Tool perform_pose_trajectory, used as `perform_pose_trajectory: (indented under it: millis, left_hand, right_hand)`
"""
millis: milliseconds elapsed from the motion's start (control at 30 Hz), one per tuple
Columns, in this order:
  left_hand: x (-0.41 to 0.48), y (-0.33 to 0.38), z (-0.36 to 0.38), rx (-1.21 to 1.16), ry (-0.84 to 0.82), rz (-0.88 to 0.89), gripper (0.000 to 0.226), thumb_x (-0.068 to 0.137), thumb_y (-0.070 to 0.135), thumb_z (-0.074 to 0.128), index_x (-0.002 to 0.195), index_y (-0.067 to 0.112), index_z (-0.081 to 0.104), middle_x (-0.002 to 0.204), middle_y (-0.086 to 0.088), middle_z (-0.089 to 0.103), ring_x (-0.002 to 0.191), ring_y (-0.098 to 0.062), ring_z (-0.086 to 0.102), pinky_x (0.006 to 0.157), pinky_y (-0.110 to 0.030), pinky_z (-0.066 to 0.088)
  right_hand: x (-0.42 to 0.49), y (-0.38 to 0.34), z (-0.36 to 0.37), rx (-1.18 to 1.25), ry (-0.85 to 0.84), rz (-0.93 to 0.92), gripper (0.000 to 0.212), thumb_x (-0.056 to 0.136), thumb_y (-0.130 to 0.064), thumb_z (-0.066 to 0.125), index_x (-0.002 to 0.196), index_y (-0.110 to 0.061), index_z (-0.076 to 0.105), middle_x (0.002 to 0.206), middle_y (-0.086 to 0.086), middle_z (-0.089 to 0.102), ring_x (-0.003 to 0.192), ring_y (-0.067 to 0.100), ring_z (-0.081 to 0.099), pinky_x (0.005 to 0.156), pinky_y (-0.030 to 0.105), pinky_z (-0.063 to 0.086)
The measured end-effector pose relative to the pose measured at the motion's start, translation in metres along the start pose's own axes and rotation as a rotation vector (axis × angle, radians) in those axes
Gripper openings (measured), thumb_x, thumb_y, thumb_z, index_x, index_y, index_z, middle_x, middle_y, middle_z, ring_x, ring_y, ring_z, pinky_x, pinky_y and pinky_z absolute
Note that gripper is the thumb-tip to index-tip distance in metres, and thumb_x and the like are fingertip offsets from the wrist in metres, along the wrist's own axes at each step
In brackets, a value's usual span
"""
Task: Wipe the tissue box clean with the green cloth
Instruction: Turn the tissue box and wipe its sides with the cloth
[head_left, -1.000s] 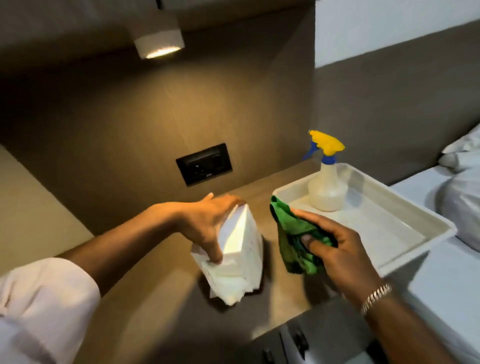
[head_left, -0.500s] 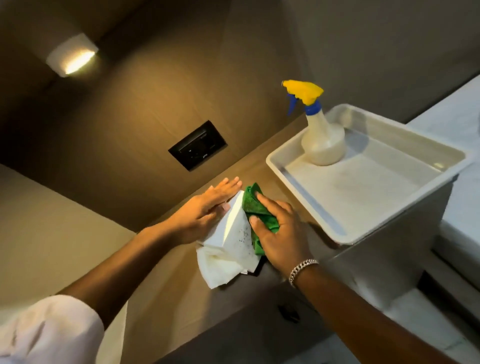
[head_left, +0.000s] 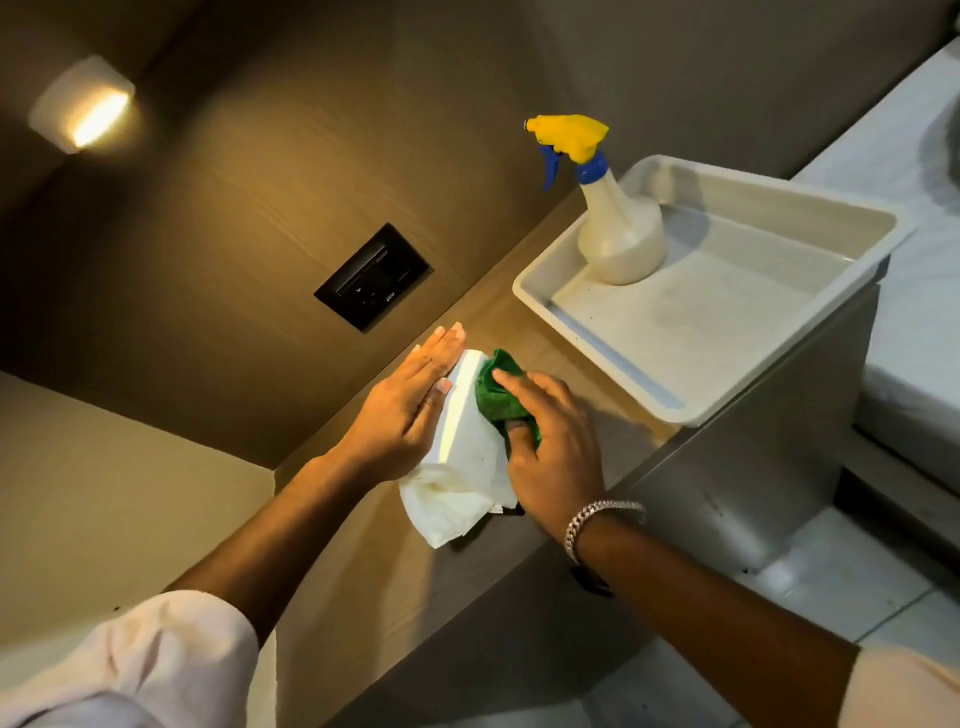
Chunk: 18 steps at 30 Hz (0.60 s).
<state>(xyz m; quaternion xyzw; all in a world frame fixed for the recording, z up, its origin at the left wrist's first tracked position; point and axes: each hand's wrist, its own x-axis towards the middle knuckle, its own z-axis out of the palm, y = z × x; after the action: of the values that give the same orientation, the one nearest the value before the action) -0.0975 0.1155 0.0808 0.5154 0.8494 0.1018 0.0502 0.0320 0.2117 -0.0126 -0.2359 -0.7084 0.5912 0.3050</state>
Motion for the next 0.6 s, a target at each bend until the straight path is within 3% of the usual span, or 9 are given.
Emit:
perform_pose_trajectory:
  millis: [200,300,400,600]
  left_hand:
    - [-0.001,-0.005,0.002,-0.031,0.030,0.041,0.052,0.098,0.030,0.030,0.148,0.016,0.028,0.157,-0.002,0.026,0.147,-0.014,0.017,0.120,-0.039,0.015]
    - [-0.002,-0.006,0.005,-0.052,0.061,0.040,0.052,0.097,0.031,0.031,0.147,0.018,0.029,0.156,0.000,0.028,0.146,-0.013,0.019,0.120,-0.036,0.016]
    - [-0.001,-0.006,0.007,-0.056,0.076,0.029,0.052,0.096,0.033,0.029,0.147,0.020,0.030,0.155,0.002,0.029,0.145,-0.012,0.020,0.119,-0.033,0.015]
    - [-0.001,-0.009,0.011,-0.050,0.119,0.042,0.051,0.096,0.033,0.029,0.146,0.021,0.033,0.154,0.003,0.033,0.138,-0.001,0.018,0.114,-0.024,0.013]
  right_hand:
    - [-0.050,0.001,0.009,-0.066,-0.031,-0.318,0.053,0.074,-0.015,0.044,0.119,-0.039,0.058,0.141,-0.004,0.049,0.124,0.025,0.040,0.097,0.046,0.046]
    - [-0.045,0.014,0.003,-0.048,-0.009,-0.149,0.051,0.074,-0.006,0.048,0.115,-0.032,0.061,0.139,-0.003,0.050,0.123,0.024,0.044,0.100,0.043,0.045]
    - [-0.015,0.011,0.001,-0.065,-0.028,0.115,0.048,0.085,-0.013,0.049,0.127,-0.037,0.051,0.138,-0.001,0.048,0.122,0.027,0.048,0.100,0.042,0.044]
    - [-0.021,-0.007,0.012,-0.023,0.008,0.269,0.050,0.084,-0.018,0.053,0.130,-0.037,0.050,0.135,0.002,0.050,0.121,0.027,0.050,0.102,0.039,0.041]
